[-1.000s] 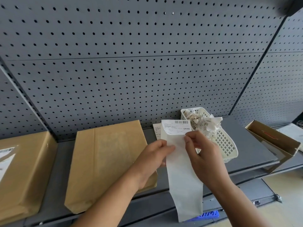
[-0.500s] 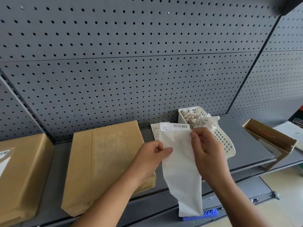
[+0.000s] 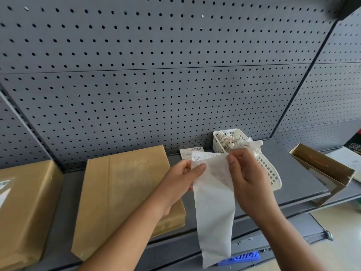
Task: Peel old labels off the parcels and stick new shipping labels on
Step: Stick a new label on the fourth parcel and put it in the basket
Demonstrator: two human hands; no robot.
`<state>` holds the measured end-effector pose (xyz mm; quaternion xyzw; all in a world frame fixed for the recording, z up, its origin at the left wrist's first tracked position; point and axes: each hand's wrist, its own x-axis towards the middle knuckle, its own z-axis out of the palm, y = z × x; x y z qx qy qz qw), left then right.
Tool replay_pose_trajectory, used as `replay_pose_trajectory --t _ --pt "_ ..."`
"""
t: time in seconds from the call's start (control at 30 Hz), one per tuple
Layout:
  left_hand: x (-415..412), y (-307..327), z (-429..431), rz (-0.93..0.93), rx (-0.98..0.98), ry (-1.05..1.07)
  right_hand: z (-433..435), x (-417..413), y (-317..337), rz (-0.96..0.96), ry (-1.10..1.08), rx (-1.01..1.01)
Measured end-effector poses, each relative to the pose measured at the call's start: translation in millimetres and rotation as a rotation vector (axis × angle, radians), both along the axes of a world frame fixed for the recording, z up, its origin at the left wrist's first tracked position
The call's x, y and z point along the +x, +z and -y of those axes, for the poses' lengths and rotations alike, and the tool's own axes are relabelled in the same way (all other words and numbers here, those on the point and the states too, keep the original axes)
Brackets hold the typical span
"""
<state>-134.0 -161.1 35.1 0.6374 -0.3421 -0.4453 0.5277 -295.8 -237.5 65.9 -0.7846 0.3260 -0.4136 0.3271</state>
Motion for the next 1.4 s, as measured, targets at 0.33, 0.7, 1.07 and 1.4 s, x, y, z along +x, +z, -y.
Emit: replay_pose_trajectory --t 0.33,0.7,1.07,1.4 --pt "6 -11 6 0.057 -0.034 0.086 8 -4 -1 0.058 -0.124 0.037" --pt "-1 -15 12 0.782 0.187 0.024 15 -15 10 0.106 -0.266 0.014" --pt "-16 -10 4 1.308 0.462 -0.27 14 -20 20 0.138 -0.267 -0.059" --pt "-3 22 -20 0.471 0.196 -0.122 -1 -2 11 0.103 -0.059 -0.137"
